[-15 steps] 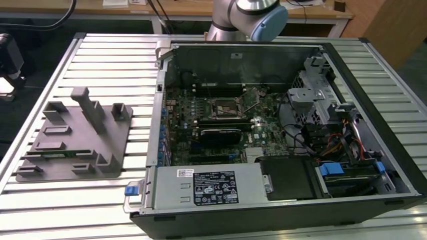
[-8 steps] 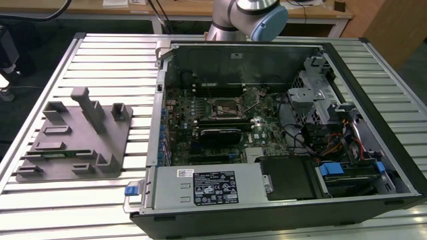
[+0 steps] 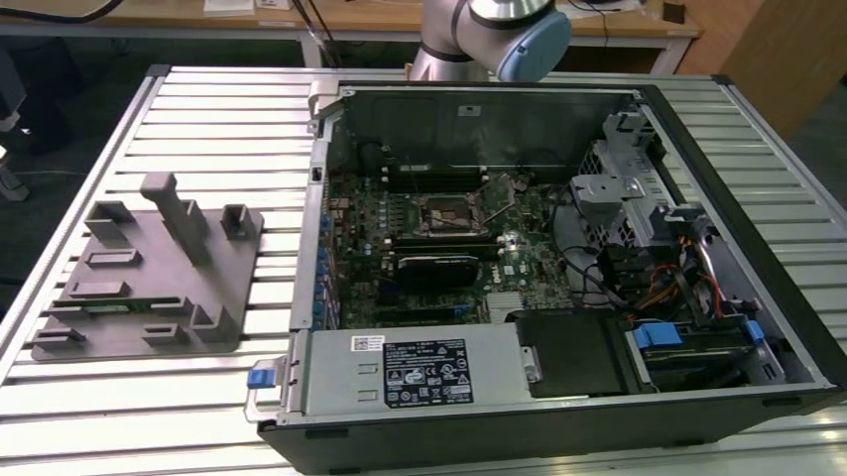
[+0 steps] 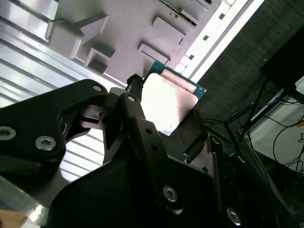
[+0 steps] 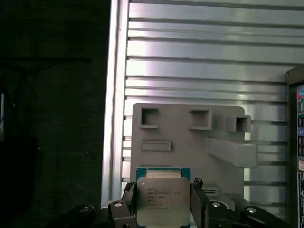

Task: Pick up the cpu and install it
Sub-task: 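Pick up the cpu and move it towards the insertion slot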

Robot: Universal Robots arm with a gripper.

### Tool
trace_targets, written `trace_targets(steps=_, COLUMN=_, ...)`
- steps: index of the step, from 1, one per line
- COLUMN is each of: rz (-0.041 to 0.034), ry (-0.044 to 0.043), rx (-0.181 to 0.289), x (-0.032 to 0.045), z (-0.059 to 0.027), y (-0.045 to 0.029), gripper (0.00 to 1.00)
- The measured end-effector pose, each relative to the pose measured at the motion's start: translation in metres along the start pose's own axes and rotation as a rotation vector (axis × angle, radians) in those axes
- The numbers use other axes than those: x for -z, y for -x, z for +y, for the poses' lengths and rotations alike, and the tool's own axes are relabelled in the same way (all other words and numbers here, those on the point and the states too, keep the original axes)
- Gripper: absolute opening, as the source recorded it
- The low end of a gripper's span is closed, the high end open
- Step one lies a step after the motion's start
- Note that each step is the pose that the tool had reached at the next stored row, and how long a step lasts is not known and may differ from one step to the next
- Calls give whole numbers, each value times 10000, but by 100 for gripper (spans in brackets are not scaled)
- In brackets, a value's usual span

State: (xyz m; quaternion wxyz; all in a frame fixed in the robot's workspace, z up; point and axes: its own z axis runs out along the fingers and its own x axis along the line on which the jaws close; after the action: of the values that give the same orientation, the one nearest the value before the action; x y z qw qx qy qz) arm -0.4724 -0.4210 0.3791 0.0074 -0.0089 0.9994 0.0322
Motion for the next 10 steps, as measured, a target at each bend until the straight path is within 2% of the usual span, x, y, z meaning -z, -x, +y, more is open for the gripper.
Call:
trace_targets(steps=2, rz=0, ry=0, rx=0, x=29, z=2, y=0, gripper=54)
trace_targets(steps=7, rz=0, ry=0, rx=0, x=34, z=3, y=1, gripper=54)
trace_targets(steps=10, rz=1, ry=0, rx=0, x=34, z=2, y=25, gripper=54)
